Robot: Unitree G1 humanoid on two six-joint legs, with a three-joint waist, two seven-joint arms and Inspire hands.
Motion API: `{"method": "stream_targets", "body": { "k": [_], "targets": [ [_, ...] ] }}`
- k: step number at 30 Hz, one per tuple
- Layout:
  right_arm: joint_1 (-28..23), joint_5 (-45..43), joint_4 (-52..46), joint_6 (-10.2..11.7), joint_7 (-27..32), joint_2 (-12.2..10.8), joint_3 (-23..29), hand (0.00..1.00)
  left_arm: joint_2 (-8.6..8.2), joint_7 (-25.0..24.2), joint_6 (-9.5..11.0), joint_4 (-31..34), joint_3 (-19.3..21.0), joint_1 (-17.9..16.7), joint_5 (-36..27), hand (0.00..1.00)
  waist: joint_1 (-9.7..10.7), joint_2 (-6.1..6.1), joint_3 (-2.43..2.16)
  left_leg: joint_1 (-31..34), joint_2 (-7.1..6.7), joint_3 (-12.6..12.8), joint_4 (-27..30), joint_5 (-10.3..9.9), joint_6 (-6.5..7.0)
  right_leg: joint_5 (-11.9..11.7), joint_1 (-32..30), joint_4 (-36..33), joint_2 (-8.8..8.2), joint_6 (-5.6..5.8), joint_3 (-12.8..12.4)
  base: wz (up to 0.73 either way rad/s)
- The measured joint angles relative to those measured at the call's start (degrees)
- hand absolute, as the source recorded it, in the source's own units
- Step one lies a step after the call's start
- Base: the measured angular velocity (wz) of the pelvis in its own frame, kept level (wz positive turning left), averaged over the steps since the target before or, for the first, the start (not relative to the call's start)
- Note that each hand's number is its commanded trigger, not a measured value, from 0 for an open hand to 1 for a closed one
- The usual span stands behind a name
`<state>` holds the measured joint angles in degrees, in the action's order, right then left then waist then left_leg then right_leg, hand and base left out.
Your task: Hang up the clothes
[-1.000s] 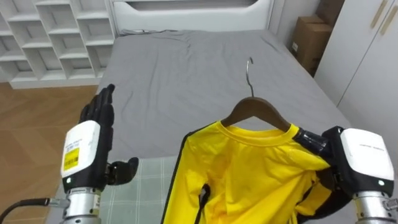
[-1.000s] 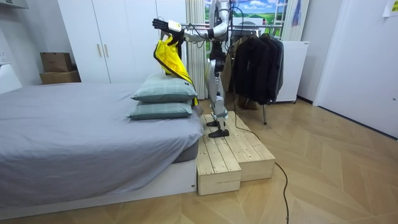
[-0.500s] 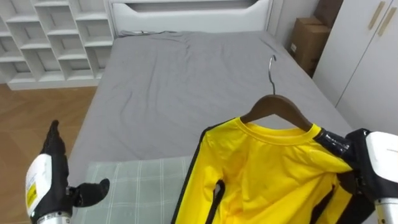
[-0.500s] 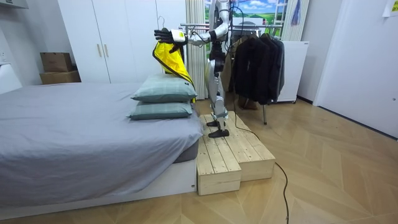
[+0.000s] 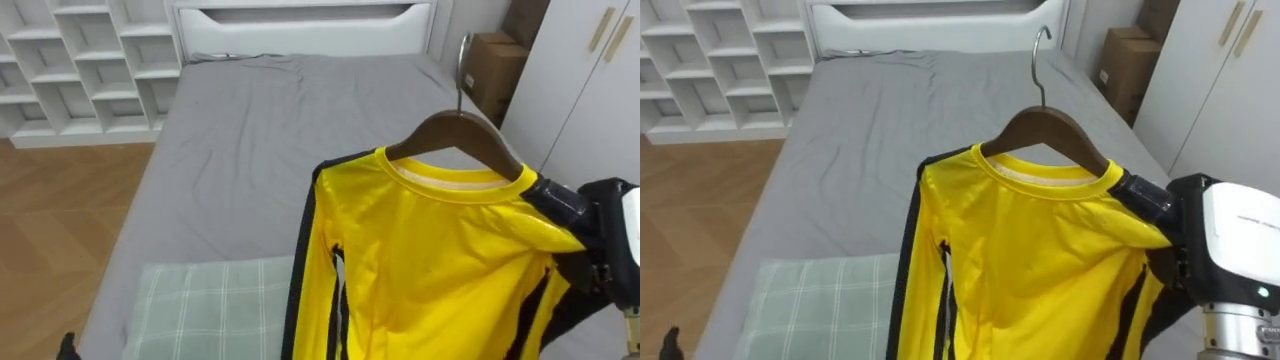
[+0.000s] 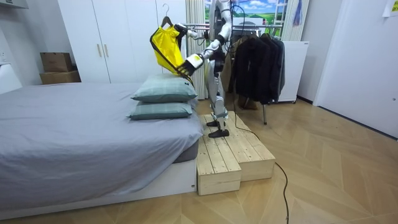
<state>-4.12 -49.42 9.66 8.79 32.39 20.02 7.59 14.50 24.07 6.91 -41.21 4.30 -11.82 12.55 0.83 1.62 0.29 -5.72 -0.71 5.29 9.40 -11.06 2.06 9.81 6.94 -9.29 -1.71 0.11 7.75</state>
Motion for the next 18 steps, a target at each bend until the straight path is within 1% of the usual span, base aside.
{"method": "stream_targets", "body": {
  "k": [2, 4, 6, 7, 8, 9, 10, 11, 12, 14, 15, 16, 17, 18],
  "targets": [
    [-0.69, 0.55, 0.00, -0.01, 0.02, 0.00, 0.01, 1.00, -0.01, -1.17, -0.11, -5.36, 0.13, -1.30, -3.02, 0.00, 0.04, -0.14, 0.07, 0.01, 0.02, 0.14, 0.03, -0.01, 0.01, 0.08, -0.19, -0.37, 0.01, 0.12, -0.14, -0.02],
    [-1.55, 0.63, -0.01, -0.03, 0.03, 0.00, 0.42, 1.00, -0.07, -2.20, -0.33, -7.68, 0.13, -2.46, -4.16, 0.00, -0.01, -0.06, 0.07, 0.10, 0.00, 0.18, 0.06, -0.02, 0.03, 0.09, -0.31, -0.42, 0.00, 0.13, -0.20, -0.02],
    [-1.77, 0.54, -0.01, -0.07, 0.03, 0.00, 0.69, 1.00, -0.08, -2.87, -0.33, -11.04, 0.22, -3.27, -4.69, 0.00, -0.64, -0.07, 0.06, 0.10, -0.03, 0.57, -0.03, -0.01, 0.03, 0.22, -0.54, -0.52, -0.02, 0.04, -0.61, -0.08],
    [-1.75, 0.18, -0.04, -0.12, 0.05, 0.00, 0.93, 1.00, -0.21, -3.72, -0.42, -13.81, 0.92, -3.40, -6.60, 0.00, -0.96, 0.12, -0.01, 0.11, -0.06, 0.71, -0.01, -0.01, 0.04, 0.30, -0.62, -0.59, -0.10, -0.03, -0.62, -0.07],
    [-1.76, -0.25, -0.42, -0.55, 0.08, 0.01, 1.07, 1.00, -0.39, -4.39, -0.70, -15.95, 2.06, -3.53, -7.76, 0.00, -1.08, 0.44, -0.25, 0.20, -0.09, 0.81, 0.00, 0.00, 0.06, 0.42, -0.87, -0.78, -0.17, -0.04, -0.57, -0.04],
    [-1.76, -0.45, -0.87, -0.93, 0.08, 0.01, 1.07, 1.00, -0.41, -4.76, -0.81, -17.06, 2.56, -3.56, -8.21, 0.00, -1.18, 0.65, -0.28, 0.19, -0.07, 0.82, 0.00, 0.01, 0.06, 0.48, -0.91, -0.86, -0.17, -0.09, -0.57, 0.00],
    [-1.90, -0.56, -1.93, -1.37, 0.08, 0.01, 1.12, 1.00, -0.42, -5.23, -1.21, -19.06, 3.10, -3.78, -8.63, 0.00, -1.24, 1.11, -0.36, 0.00, -0.03, 0.93, -0.01, 0.01, 0.06, 0.50, -0.96, -0.87, -0.12, -0.10, -0.63, 0.00],
    [-2.34, -0.74, -3.47, -1.37, 0.08, 0.01, 1.42, 1.00, -0.50, -6.30, -1.64, -21.01, 3.92, -4.39, -8.61, 0.00, -1.37, 1.47, -0.44, -0.02, -0.02, 1.00, 0.03, 0.01, 0.06, 0.50, -0.97, -0.87, -0.06, -0.10, -0.82, 0.00],
    [-2.69, -0.77, -4.48, -1.29, 0.08, 0.01, 1.65, 1.00, -0.51, -6.82, -1.85, -21.88, 4.14, -4.60, -8.60, 0.00, -1.39, 1.65, -0.49, -0.02, -0.02, 1.00, 0.06, 0.01, 0.06, 0.50, -0.97, -0.88, -0.05, -0.10, -0.91, 0.00],
    [-3.24, -0.75, -7.13, -1.13, 0.65, 0.00, 2.20, 1.00, -0.55, -8.69, -3.04, -23.45, 4.43, -5.85, -8.36, 0.00, -1.51, 2.17, -0.53, -0.06, 0.05, 1.44, 0.09, -0.01, 0.09, 0.50, -1.39, -1.38, -0.03, -0.10, -1.35, -0.09],
    [-3.24, -0.74, -7.49, -1.10, 0.95, 0.00, 2.41, 1.00, -0.56, -9.17, -3.28, -23.88, 4.43, -6.07, -8.33, 0.00, -1.54, 2.26, -0.53, -0.09, 0.16, 1.77, 0.06, -0.03, 0.12, 0.50, -1.77, -1.48, 0.01, -0.09, -1.56, -0.22],
    [-3.22, -0.68, -7.92, -1.03, 1.55, 0.01, 2.79, 1.00, -0.60, -10.03, -3.80, -25.22, 4.43, -6.05, -8.34, 0.00, -2.00, 2.33, -0.54, -0.10, 0.63, 2.60, 0.03, -0.22, 0.31, 0.50, -2.18, -1.48, 0.10, -0.09, -2.14, -0.28],
    [-3.25, -0.63, -7.99, -0.94, 1.94, 0.00, 2.82, 1.00, -0.62, -10.93, -4.55, -26.12, 4.44, -6.11, -8.33, 0.00, -2.17, 2.28, -0.46, -0.49, 0.80, 3.36, -0.02, -0.46, 0.34, 0.47, -2.24, -1.58, 0.22, -0.10, -2.69, -0.32],
    [-3.37, -0.53, -8.02, -0.84, 1.94, 0.00, 2.82, 1.00, -0.63, -11.35, -4.87, -26.47, 4.44, -6.20, -8.34, 0.00, -2.27, 2.12, -0.34, -0.84, 0.90, 3.85, -0.08, -0.63, 0.35, 0.47, -2.22, -1.70, 0.28, -0.10, -3.03, -0.37]
  ]
}}
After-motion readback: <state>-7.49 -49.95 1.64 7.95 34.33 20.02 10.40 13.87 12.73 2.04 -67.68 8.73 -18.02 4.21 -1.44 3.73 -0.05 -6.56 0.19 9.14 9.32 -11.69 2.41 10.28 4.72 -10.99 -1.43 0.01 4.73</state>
